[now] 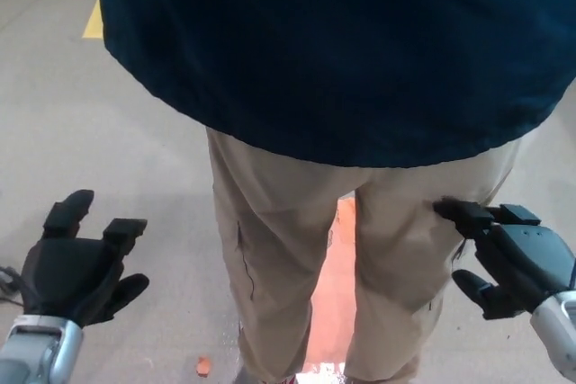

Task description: A person hands a coat to the robot and the robot grabs it with both hands and holds it while the person wears the coat.

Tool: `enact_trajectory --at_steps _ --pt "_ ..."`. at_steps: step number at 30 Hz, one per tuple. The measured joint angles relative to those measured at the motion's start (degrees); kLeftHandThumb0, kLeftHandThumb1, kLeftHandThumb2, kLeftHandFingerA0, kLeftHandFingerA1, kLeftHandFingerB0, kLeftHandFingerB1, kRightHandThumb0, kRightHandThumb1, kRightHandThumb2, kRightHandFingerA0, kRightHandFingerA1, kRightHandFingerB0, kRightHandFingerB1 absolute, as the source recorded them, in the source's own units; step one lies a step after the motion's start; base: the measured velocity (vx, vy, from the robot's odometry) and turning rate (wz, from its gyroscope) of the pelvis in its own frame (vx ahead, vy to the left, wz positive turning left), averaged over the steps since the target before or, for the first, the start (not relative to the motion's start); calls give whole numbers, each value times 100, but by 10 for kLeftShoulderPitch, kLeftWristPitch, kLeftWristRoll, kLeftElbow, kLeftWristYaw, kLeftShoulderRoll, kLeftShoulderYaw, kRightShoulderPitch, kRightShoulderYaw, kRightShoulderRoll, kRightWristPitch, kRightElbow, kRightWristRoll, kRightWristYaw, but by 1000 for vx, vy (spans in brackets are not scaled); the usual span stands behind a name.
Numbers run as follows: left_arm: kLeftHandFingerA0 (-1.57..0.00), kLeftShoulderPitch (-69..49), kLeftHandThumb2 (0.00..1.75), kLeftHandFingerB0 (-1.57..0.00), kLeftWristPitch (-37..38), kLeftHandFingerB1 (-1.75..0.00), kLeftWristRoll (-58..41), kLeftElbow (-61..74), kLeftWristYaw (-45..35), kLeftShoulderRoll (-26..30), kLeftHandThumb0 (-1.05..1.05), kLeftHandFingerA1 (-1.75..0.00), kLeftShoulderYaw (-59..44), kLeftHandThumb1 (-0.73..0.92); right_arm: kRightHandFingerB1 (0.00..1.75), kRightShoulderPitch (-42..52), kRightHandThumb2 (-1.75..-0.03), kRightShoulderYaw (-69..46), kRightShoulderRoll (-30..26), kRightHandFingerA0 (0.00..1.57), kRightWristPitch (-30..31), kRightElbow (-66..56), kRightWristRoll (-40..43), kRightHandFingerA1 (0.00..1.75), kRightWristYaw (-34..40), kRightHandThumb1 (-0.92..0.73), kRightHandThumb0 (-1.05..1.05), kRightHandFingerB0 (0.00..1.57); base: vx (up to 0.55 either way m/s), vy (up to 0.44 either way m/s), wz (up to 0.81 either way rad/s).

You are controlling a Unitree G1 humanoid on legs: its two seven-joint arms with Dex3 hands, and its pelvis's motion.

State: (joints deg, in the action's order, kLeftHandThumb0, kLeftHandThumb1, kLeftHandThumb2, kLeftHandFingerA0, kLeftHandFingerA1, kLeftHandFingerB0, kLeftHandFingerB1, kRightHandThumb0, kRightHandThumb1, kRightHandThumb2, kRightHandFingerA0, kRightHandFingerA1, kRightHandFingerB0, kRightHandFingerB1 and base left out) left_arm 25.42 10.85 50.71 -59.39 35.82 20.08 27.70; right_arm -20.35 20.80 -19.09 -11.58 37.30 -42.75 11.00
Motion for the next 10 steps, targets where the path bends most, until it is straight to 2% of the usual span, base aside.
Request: enact_trajectory --at_steps 1,10 --pt "-21 5 70 -28 0 -31 -1 -6 -8 -1 -63 -29 3 92 48 -5 -107 5 0 9 5 5 0 49 -10 -58 -24 11 0 0 0" --pt "-21 41 72 -22 18 -29 -21 -45 -74 0 -63 -29 11 92 49 -50 -108 43 0 10 31 52 0 49 -62 -60 -23 12 0 0 0"
